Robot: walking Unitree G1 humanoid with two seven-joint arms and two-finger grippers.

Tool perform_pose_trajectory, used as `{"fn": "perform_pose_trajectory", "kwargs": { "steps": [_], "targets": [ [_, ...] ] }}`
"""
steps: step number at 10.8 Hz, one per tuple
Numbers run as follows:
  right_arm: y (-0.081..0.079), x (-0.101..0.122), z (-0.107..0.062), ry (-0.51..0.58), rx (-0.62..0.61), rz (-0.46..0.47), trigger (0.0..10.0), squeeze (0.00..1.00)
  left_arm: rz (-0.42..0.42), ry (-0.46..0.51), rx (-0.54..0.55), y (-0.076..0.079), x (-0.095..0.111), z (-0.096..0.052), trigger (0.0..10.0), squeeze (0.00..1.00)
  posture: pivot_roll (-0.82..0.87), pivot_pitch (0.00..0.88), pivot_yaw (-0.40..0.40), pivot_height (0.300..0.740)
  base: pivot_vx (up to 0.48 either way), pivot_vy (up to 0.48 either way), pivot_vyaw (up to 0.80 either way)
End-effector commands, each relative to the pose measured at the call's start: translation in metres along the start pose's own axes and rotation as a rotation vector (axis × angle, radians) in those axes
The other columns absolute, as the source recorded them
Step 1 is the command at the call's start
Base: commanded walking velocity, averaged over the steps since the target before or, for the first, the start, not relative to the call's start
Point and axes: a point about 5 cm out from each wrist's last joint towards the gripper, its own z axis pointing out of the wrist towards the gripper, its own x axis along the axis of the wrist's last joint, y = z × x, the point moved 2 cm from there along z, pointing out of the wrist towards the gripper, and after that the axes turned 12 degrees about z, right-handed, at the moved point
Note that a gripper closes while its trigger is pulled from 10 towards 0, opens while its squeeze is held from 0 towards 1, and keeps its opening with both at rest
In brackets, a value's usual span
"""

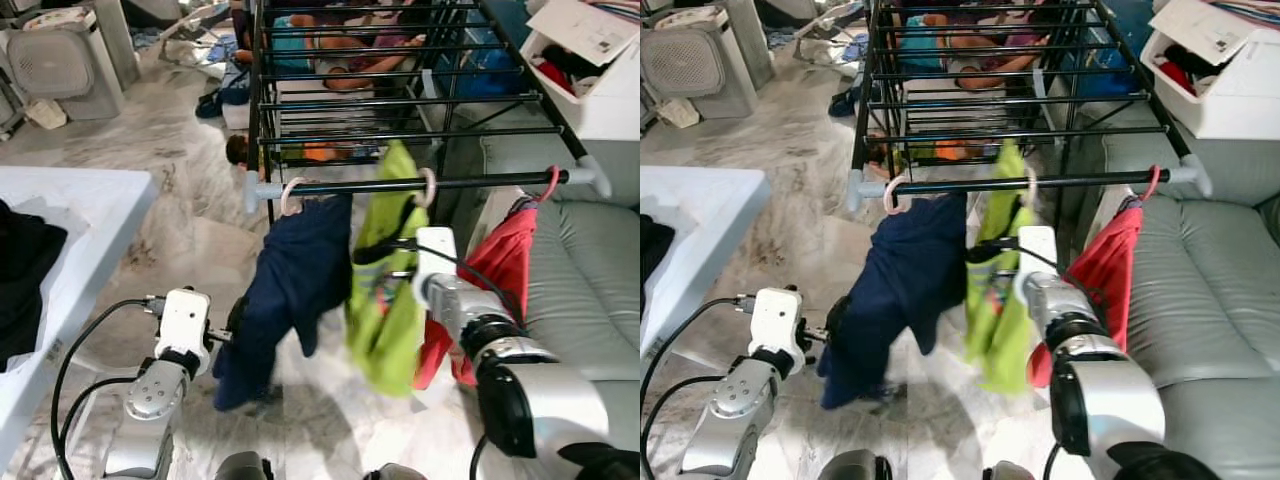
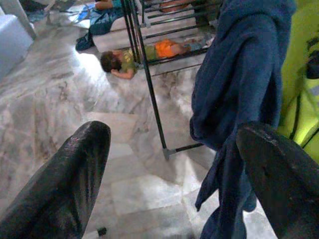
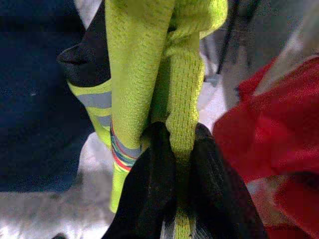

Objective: Hang hanger

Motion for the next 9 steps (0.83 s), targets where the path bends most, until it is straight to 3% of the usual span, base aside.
{"fn": "perform_pose_trajectory", "kwargs": {
  "steps": [1, 4, 8, 9],
  "targets": [
    [0.015, -0.009, 0.0, -0.035, -0.056, 0.036, 10.0, 0.0, -0.001, 0.006, -0.019, 0.001, 0.005, 0.002, 10.0, 0.0, 0.08, 0.03, 0.012, 0.74, 0.0, 0.0, 0.0],
    [0.016, -0.003, 0.0, -0.028, -0.059, 0.073, 10.0, 0.0, -0.006, -0.004, -0.023, 0.003, 0.006, 0.004, 10.0, 0.0, 0.08, 0.021, 0.005, 0.74, 0.0, 0.0, 0.0],
    [-0.001, -0.003, 0.001, -0.028, 0.008, 0.058, 10.0, 0.0, -0.012, -0.009, -0.026, 0.005, 0.008, 0.008, 10.0, 0.0, 0.07, 0.012, -0.002, 0.74, 0.0, 0.0, 0.0],
    [0.0, -0.004, 0.001, -0.03, 0.012, 0.065, 10.0, 1.0, -0.013, -0.01, -0.027, 0.006, 0.008, 0.01, 10.0, 0.0, 0.07, 0.007, -0.003, 0.74, 0.0, 0.0, 0.0]
  ]
}}
